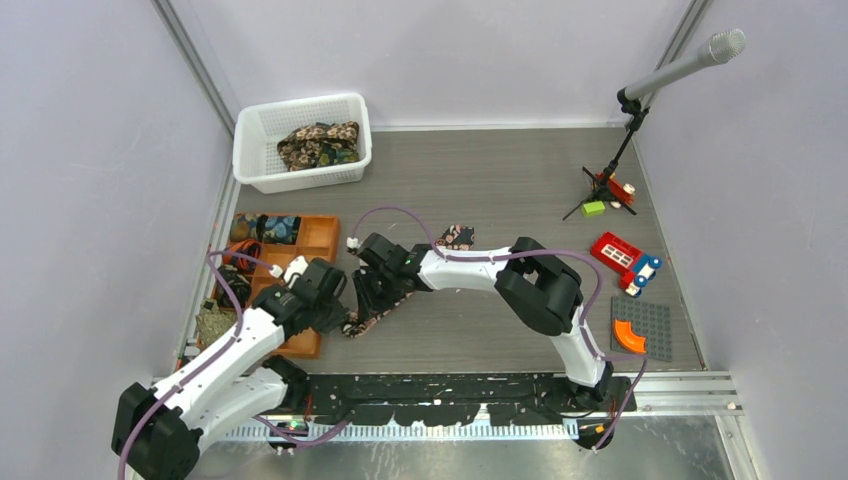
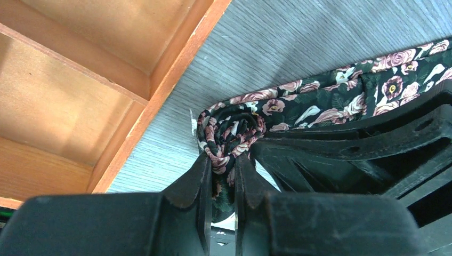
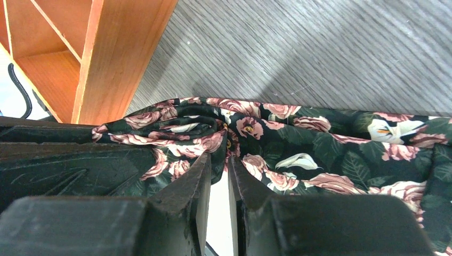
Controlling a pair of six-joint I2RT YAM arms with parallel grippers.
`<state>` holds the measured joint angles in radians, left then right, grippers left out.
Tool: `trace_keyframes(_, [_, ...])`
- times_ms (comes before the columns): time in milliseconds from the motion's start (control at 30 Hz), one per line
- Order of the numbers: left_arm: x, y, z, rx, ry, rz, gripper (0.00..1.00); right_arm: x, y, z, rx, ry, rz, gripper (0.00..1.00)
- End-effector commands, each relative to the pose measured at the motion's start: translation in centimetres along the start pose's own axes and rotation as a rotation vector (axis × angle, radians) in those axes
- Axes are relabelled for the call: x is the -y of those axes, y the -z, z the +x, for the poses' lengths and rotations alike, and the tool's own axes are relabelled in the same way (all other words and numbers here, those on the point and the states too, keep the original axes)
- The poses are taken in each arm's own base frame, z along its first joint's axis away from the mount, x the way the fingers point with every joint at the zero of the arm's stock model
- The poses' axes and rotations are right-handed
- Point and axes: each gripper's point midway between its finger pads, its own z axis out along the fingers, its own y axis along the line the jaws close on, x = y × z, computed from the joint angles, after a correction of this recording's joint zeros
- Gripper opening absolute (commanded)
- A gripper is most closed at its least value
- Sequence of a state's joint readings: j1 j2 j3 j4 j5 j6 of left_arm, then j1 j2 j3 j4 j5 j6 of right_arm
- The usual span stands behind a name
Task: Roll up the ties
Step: Roll the tie at the center of the board.
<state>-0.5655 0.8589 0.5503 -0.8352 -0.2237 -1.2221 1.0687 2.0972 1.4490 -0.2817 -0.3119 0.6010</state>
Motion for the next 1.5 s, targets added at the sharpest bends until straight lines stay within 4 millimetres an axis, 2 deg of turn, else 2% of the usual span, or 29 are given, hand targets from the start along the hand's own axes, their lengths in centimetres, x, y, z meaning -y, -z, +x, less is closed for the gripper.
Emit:
trace_keyframes(0, [2.2,0.7,-0.7,0.002,0.002,0.056,0.00,-1.4,0.1,-0.7,0.034,0.014,-0.039,0.24])
trace_keyframes(533, [5.1,0.0,-1.5,-0.011,-0.038,0.056,0.00,-0.6,0.3,-0.7,0.043,0.017,-0.020,0.23])
trace_keyframes(800, [5.5,-0.5,-1.9,-0.007,-0.033,0.025,0.00,0.3,0.9,-1.7,0.071,0.006,-0.001,0.23])
trace_keyframes(1233, [5.8,-2.6,-1.9,-0.008,-0.056,-0.036,0.00,1.6,3.5,-2.4,0.116,0.003,0.023,0.23])
trace_keyframes(1467, [6.3,-2.1,-2.4,0.001,-0.070,-0.040,0.00,1.7,3.0,-2.5,0.105,-0.005,-0.001,0.23])
